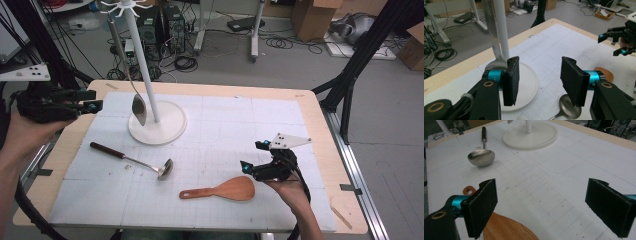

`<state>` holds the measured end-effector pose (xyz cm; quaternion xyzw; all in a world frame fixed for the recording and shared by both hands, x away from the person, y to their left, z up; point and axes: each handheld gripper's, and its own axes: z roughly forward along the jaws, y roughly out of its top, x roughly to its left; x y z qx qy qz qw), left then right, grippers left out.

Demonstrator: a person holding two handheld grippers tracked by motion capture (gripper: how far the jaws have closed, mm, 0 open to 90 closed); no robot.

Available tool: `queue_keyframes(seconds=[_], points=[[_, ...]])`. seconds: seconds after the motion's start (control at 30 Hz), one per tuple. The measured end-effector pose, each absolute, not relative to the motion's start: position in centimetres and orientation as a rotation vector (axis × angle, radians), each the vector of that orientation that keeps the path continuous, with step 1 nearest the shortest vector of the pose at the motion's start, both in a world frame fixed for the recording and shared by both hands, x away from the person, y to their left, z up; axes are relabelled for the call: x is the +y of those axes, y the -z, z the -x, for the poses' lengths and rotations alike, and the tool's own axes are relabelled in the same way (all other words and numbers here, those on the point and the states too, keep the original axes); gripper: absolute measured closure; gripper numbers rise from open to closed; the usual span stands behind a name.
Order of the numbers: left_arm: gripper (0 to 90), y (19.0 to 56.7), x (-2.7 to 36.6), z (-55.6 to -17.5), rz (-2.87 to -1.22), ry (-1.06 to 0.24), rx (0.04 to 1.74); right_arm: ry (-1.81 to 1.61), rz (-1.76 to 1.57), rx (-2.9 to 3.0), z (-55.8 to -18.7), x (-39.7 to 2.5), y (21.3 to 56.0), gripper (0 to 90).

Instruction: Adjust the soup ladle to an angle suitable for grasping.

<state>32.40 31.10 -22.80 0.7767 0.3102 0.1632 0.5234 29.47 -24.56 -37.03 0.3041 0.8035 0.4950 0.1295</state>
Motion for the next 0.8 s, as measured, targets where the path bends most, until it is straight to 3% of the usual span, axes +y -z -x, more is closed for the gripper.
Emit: queue_keyframes(seconds=[0.8], points=[[49.9, 26.5, 31.3, -31.8, -1.878, -0.378, 0.772, -1.428, -0.858, 2.357, -29.2, -24.1, 37.3, 9.8]])
